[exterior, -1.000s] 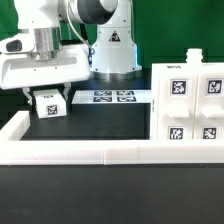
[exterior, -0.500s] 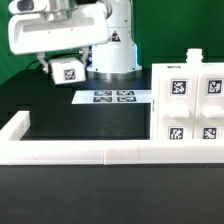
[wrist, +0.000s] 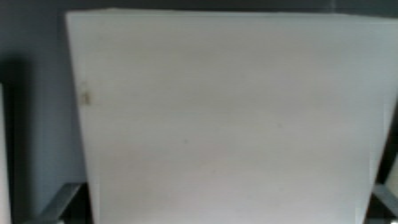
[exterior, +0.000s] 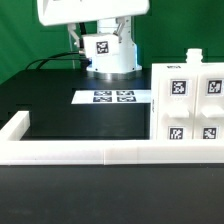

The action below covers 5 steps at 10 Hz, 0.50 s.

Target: Assemble cabinet

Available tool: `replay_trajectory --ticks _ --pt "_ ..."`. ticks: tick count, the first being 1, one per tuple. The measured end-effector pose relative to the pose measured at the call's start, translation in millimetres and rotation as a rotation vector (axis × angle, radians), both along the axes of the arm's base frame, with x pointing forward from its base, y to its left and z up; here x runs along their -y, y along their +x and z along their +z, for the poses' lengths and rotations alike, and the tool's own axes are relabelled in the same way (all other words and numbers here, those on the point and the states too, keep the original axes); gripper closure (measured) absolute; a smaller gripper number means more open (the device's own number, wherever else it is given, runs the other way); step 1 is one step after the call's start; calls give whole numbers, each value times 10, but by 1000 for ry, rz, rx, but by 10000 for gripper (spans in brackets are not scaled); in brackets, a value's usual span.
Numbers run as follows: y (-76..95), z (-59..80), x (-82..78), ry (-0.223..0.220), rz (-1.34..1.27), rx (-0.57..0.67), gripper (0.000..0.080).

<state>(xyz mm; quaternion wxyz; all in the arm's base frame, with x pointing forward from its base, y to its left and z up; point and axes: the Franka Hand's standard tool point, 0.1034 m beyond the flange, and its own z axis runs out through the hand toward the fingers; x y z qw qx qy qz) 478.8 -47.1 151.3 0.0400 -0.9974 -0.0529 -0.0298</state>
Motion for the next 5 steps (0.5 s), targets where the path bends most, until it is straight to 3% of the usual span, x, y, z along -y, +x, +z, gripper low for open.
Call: replay_trajectory --ticks 5 --pt "-24 -39 -15 0 7 1 239"
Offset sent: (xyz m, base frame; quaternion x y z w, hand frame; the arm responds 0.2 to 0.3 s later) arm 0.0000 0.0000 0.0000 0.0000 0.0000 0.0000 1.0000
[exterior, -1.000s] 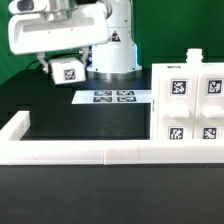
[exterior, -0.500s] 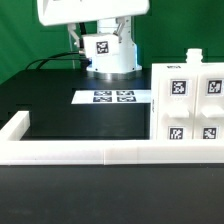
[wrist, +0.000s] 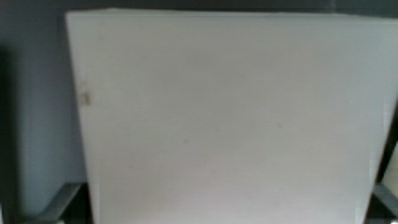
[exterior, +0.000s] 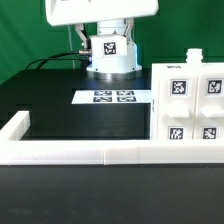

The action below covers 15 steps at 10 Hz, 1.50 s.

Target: Assemble cabinet

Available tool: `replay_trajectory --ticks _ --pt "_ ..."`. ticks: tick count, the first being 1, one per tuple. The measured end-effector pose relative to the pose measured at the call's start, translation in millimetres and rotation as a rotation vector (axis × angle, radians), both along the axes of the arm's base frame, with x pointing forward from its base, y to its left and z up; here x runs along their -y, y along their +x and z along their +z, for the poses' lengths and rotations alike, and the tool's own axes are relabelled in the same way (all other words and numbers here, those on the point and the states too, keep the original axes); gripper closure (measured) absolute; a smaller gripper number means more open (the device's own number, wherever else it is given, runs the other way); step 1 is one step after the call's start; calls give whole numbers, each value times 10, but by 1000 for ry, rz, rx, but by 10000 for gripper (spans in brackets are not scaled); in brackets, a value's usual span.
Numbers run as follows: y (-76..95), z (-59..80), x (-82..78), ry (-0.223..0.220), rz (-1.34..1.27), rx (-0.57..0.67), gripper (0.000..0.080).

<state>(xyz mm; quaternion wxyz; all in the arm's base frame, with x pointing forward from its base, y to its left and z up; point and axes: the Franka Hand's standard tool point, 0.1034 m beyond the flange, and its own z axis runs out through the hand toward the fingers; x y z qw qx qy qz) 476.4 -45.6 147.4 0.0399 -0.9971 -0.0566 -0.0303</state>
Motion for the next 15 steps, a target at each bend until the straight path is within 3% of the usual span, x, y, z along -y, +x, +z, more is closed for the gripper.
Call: replay_trajectory --ticks 2,5,7,11,13,15 --pt "139 150 -264 4 -42 3 239" --pt "367 188 -613 19 -82 15 239" --pt "517 324 -854 32 -83 17 239" --pt "527 309 -864 32 -80 18 239" --pt "798 310 -1093 47 -51 34 239" --pt "1027 264 -1201 57 -37 39 239"
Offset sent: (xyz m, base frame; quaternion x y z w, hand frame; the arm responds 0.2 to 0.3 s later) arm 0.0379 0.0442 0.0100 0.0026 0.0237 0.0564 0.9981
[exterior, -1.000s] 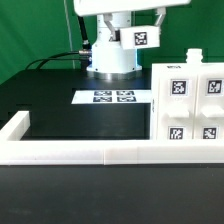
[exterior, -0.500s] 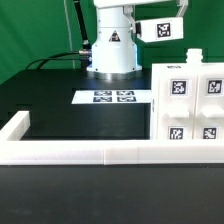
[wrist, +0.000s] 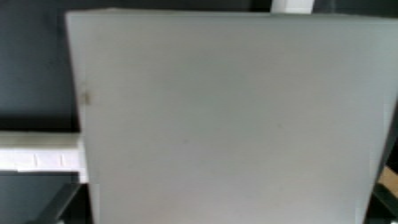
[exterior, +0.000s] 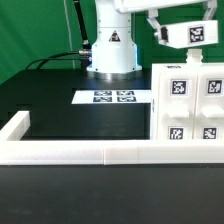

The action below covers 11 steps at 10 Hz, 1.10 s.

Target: Assemble cabinet

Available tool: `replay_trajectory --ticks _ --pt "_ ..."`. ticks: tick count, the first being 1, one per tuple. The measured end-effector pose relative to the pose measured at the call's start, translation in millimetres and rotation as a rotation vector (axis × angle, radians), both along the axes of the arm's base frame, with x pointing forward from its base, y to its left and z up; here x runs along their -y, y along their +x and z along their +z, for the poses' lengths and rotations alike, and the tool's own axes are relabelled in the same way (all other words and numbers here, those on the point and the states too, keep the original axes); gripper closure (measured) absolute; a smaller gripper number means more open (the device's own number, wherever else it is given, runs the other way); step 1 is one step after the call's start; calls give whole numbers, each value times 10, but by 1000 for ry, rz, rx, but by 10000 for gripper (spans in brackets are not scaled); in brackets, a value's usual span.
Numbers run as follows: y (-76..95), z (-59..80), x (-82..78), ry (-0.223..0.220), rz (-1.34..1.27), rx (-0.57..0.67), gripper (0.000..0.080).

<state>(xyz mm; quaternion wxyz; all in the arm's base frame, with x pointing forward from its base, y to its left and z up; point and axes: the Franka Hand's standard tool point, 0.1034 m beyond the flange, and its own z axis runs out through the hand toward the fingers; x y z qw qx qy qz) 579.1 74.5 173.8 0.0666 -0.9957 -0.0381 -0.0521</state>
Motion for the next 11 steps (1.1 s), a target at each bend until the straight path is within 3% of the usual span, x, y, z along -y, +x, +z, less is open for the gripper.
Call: replay_trajectory --ticks 2,11 --pt "210 -13 -134 10 20 14 239" --pt "288 -31 -135 10 14 23 239"
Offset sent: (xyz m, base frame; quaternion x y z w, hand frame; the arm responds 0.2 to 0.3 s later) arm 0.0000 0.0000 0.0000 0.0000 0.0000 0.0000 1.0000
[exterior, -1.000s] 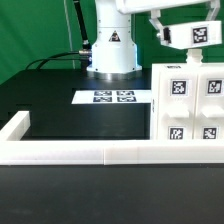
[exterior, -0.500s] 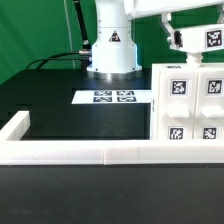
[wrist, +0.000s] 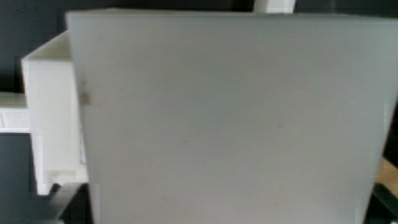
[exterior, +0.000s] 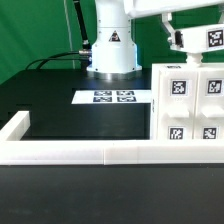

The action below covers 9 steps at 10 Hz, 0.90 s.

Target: Assemble cabinet

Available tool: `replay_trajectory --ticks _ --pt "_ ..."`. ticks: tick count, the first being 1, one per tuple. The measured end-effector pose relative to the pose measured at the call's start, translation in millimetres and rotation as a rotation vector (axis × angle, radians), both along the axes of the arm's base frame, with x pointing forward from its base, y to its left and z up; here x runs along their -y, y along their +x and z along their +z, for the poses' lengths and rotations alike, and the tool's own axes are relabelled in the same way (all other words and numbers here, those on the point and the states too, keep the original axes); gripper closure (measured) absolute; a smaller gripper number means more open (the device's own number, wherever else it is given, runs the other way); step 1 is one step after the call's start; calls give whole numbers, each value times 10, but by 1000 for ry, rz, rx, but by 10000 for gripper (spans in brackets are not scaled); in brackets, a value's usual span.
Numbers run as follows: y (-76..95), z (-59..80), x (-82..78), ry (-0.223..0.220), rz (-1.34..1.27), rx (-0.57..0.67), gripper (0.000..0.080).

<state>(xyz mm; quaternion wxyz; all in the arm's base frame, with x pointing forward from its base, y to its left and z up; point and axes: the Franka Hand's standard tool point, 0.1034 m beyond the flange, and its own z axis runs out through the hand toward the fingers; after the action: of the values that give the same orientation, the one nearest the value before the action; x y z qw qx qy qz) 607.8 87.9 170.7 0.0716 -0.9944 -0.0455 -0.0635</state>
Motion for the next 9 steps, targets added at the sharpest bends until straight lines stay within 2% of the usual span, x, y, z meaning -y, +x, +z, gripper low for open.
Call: replay_trajectory --ticks 3,5,9 --pt "-51 -15 66 -1 -14 7 239" --pt "-117 -77 78 -5 -15 4 239" --pt "-132 -152 68 -5 -12 -6 239"
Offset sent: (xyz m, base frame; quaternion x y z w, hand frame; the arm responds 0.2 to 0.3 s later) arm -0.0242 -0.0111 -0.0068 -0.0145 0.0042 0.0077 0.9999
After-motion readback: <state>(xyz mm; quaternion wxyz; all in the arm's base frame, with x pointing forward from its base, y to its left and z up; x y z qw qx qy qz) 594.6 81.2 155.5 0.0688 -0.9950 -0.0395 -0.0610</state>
